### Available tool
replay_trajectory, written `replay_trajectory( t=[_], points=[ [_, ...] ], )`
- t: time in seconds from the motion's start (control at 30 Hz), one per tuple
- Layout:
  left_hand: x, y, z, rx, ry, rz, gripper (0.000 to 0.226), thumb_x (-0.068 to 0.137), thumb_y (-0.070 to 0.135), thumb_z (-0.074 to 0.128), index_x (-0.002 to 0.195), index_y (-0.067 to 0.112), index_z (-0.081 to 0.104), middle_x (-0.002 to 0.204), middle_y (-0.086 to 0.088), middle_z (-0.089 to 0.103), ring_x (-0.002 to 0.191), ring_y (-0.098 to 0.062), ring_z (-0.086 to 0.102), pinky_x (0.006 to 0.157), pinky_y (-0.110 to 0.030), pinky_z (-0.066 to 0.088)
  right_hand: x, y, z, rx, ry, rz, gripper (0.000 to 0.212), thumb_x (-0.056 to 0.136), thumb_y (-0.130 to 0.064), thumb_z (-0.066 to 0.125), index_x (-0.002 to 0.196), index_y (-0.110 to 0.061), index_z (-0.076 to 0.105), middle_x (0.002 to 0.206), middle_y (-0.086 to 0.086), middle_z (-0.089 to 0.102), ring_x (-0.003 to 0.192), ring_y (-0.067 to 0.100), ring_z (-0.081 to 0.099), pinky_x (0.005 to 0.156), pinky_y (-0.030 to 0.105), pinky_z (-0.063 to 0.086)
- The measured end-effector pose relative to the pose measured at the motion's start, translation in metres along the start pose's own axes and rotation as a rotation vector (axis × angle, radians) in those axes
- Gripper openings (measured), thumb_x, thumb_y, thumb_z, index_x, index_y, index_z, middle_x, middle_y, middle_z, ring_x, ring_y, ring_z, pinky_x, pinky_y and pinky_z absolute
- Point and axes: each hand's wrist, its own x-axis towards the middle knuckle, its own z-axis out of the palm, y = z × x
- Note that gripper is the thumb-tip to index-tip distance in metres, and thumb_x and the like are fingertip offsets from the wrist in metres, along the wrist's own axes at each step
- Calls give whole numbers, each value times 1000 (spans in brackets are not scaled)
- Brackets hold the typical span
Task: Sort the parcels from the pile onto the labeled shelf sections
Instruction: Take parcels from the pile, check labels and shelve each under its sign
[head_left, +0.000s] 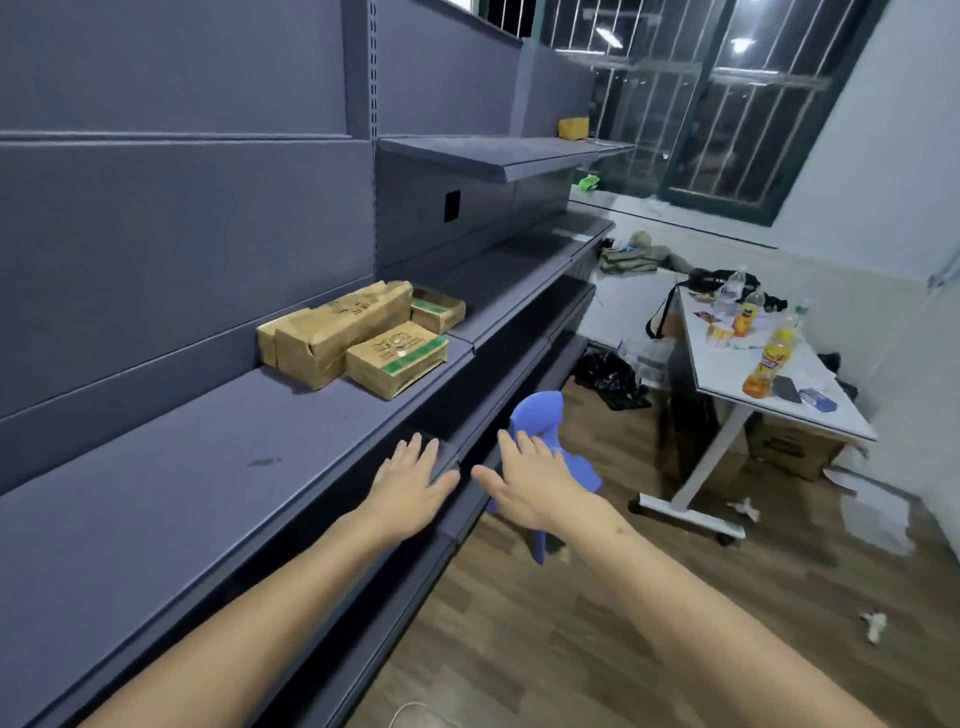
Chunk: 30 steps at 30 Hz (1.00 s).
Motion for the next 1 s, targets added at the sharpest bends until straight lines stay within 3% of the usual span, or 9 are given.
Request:
replay_trajectory(
  t=[0.27, 0.43, 0.6, 0.73, 0.87, 0.93, 1.0],
  points=[
    [129, -32, -16, -292, 98, -123, 65, 100, 43, 36, 152, 15, 12, 160, -9, 1, 148, -21, 2, 118, -35, 5, 159, 23, -40, 51, 29, -136, 73, 99, -55, 29, 154, -11, 8, 160, 16, 15, 148, 28, 12, 118, 48, 15],
    [172, -57, -28, -341, 255, -251, 60, 100, 43, 36, 152, 24, 15, 160, -5, 6, 147, -22, 10, 117, -35, 11, 246, 26, -49, 190, -5, -260, 68, 101, -46, 36, 153, -8, 13, 153, 16, 29, 142, 30, 22, 114, 35, 21],
    [216, -75, -30, -434, 335, -381, 58, 99, 47, 32, 151, 34, 10, 161, -5, 3, 148, -21, 4, 118, -37, 9, 347, 31, -41, 271, -68, -325, 58, 102, -39, 39, 150, -9, 26, 150, 15, 33, 140, 28, 27, 110, 33, 25],
    [250, -75, -26, -509, 385, -447, 56, 99, 48, 34, 150, 39, 12, 160, 0, -2, 147, -20, -2, 117, -36, 6, 413, 35, -26, 365, -104, -329, 38, 98, -33, 47, 131, -13, 45, 135, 13, 44, 129, 30, 38, 103, 34, 29],
    [286, -81, -20, -533, 385, -590, 61, 97, 55, 31, 150, 41, 5, 159, -4, -15, 146, -22, -14, 118, -42, 1, 463, 38, -16, 509, -153, -356, 22, 96, -32, 53, 113, -18, 50, 123, 5, 51, 116, 23, 48, 97, 32, 37],
    [297, -80, -16, -561, 405, -627, 63, 99, 49, 30, 151, 35, -2, 158, -7, -19, 146, -20, -16, 117, -38, -1, 474, 40, -11, 596, -199, -358, 18, 97, -31, 53, 111, -21, 50, 121, -1, 56, 110, 16, 52, 88, 28, 41],
    [303, -78, -10, -602, 440, -628, 62, 102, 39, 30, 150, 33, -7, 157, -6, -22, 144, -14, -18, 114, -29, -3, 478, 43, -5, 670, -183, -376, 14, 97, -27, 54, 110, -20, 52, 119, -3, 58, 103, 12, 55, 75, 15, 42]
  ],
)
